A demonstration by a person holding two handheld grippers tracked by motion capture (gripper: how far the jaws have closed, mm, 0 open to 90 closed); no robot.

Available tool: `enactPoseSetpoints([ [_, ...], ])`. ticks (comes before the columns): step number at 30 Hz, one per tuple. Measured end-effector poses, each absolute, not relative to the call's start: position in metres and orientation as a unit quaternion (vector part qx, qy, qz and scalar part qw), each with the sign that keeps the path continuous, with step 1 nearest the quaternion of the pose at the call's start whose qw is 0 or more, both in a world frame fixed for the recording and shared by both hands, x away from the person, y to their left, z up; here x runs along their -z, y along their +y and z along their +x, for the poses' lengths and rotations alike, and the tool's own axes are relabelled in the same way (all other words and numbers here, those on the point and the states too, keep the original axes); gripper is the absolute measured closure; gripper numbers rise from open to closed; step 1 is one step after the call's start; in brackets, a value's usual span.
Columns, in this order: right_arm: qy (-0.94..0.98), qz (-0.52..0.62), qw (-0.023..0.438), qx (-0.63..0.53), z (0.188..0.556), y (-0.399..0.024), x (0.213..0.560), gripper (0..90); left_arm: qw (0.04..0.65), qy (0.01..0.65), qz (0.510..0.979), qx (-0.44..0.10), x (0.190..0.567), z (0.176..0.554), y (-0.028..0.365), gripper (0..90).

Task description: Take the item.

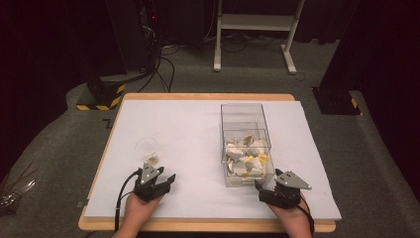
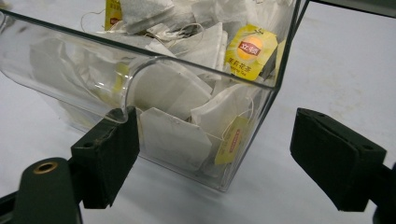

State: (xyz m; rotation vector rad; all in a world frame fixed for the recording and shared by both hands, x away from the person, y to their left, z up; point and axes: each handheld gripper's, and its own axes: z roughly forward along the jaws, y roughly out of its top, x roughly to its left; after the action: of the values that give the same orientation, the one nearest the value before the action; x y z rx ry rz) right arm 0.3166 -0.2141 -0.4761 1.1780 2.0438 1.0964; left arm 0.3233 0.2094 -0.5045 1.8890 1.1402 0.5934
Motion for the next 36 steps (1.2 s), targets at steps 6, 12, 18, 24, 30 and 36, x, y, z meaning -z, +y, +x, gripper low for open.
enactPoseSetpoints([
  [6, 0.751, 0.445, 0.265, -0.41, 0.325, -0.212, 0.474, 15.4, 0.415, 0.453, 0.753, -0.236, 0.505, 0.324, 0.21, 44.3],
  [12, 0.746, 0.452, 0.265, -0.412, 0.334, -0.209, 0.473, 15.3, 0.413, 0.452, 0.754, -0.236, 0.504, 0.324, 0.209, 44.3],
  [18, 0.739, 0.462, 0.27, -0.409, 0.345, -0.207, 0.474, 15.3, 0.414, 0.452, 0.754, -0.236, 0.505, 0.323, 0.209, 44.1],
  [24, 0.732, 0.473, 0.274, -0.406, 0.355, -0.205, 0.475, 15.3, 0.415, 0.45, 0.755, -0.237, 0.505, 0.323, 0.209, 44.0],
  [30, 0.723, 0.484, 0.281, -0.405, 0.366, -0.201, 0.476, 15.4, 0.414, 0.449, 0.755, -0.238, 0.505, 0.323, 0.209, 43.8],
  [36, 0.714, 0.495, 0.293, -0.399, 0.378, -0.198, 0.478, 15.7, 0.413, 0.448, 0.756, -0.239, 0.505, 0.323, 0.208, 43.7],
])
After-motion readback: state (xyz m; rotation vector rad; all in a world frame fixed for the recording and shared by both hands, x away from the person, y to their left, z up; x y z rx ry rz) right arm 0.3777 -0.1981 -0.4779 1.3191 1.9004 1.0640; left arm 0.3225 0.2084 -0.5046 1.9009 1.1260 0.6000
